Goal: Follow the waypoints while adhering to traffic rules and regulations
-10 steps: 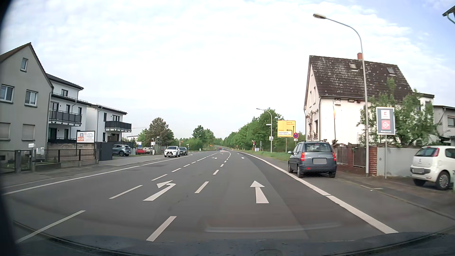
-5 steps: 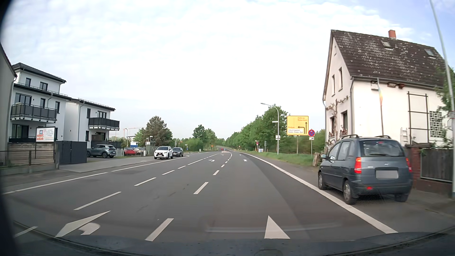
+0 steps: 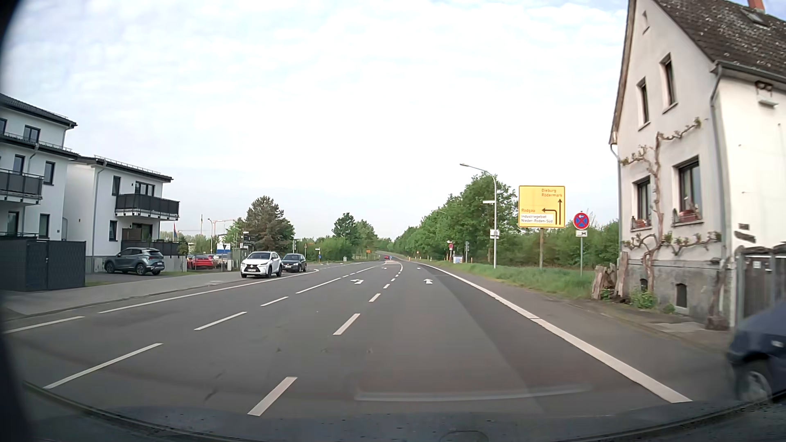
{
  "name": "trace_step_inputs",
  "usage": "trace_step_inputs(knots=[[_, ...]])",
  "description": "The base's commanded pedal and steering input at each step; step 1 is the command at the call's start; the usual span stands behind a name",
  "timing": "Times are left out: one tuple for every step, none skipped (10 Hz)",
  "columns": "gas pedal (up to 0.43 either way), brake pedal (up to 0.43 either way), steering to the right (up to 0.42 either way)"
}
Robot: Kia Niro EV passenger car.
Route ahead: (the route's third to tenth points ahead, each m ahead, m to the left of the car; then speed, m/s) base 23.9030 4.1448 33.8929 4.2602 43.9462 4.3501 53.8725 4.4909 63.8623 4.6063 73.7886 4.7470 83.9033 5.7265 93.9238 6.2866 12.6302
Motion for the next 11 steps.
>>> trace_step_inputs(knots=[[0.118, 0.000, -0.008], [0.118, 0.000, -0.008], [0.118, 0.000, -0.008], [0.118, 0.000, -0.008], [0.118, 0.000, -0.008], [0.118, 0.000, -0.008], [0.118, 0.000, -0.008], [0.118, 0.000, -0.008], [0.118, 0.000, -0.008], [0.118, 0.000, -0.008], [0.118, 0.000, -0.008]])
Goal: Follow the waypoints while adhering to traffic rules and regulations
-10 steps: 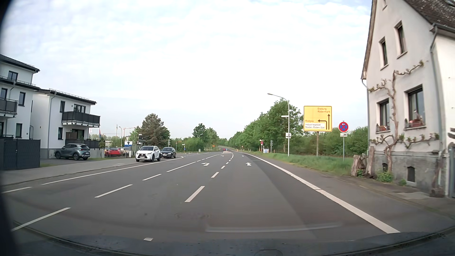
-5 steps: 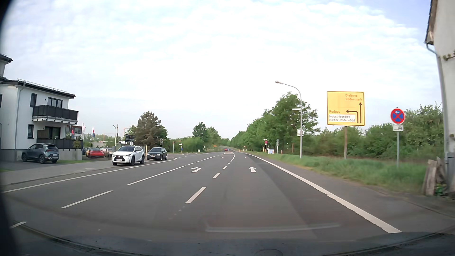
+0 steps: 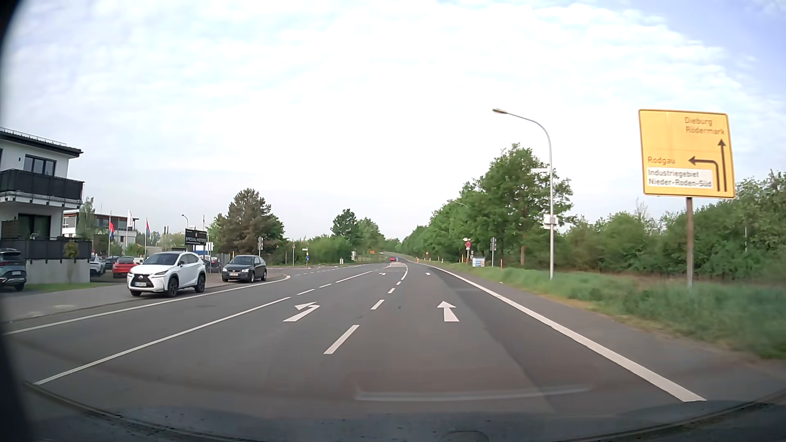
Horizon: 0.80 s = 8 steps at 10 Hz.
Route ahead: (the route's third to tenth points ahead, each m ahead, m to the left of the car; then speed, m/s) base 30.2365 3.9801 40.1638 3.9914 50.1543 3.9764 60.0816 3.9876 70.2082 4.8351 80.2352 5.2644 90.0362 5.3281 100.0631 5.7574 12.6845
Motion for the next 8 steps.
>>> trace_step_inputs(knots=[[0.130, 0.000, -0.008], [0.130, 0.000, -0.008], [0.130, 0.000, -0.008], [0.130, 0.000, -0.007], [0.130, 0.000, -0.006], [0.130, 0.000, -0.004], [0.130, 0.000, -0.003], [0.130, 0.000, -0.002]])
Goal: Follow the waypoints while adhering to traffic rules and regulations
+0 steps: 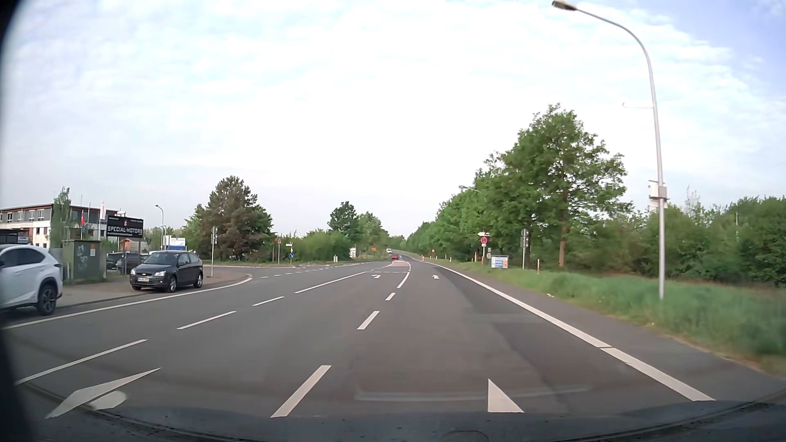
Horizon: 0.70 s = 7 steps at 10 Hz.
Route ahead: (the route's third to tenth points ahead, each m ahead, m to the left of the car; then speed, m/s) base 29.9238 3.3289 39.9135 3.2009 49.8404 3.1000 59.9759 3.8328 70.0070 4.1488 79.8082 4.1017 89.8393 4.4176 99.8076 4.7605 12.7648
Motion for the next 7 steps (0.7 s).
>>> trace_step_inputs(knots=[[0.130, 0.000, -0.002], [0.130, 0.000, 0.000], [0.130, 0.000, 0.000], [0.130, 0.000, 0.000], [0.130, 0.000, 0.000], [0.130, 0.000, 0.000], [0.130, 0.000, 0.000]])
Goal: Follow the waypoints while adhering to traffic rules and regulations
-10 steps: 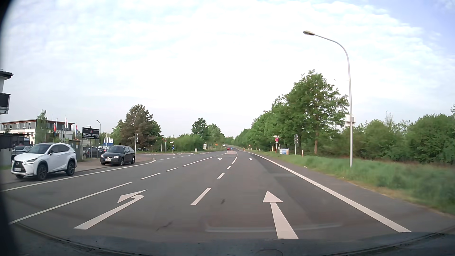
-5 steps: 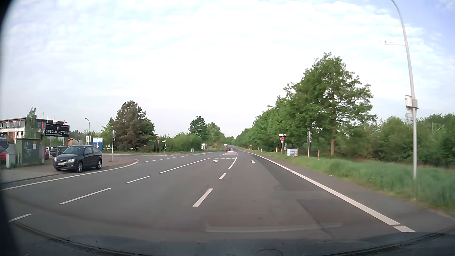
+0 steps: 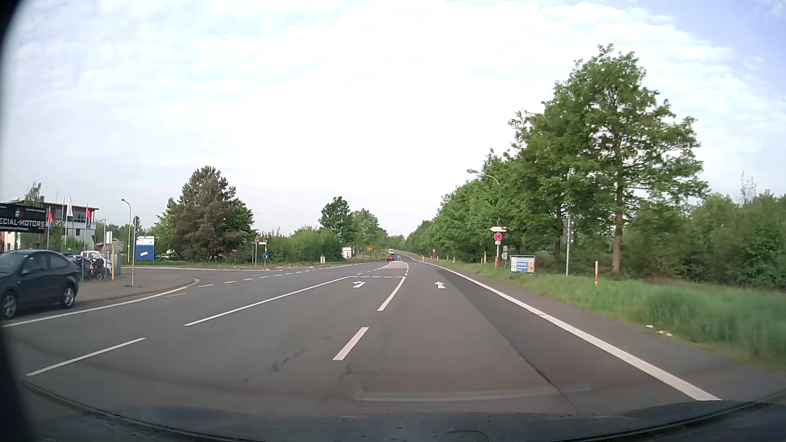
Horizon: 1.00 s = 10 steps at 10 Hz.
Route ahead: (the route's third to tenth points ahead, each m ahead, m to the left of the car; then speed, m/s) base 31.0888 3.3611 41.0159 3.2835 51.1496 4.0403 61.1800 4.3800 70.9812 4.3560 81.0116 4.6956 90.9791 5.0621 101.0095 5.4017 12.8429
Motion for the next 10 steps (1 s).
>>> trace_step_inputs(knots=[[0.130, 0.000, 0.000], [0.130, 0.000, 0.000], [0.130, 0.000, 0.000], [0.130, 0.000, 0.000], [0.130, 0.000, 0.000], [0.130, 0.000, 0.000], [0.130, 0.000, 0.000], [0.130, 0.000, 0.000], [0.130, 0.000, 0.000], [0.130, 0.000, 0.000]])
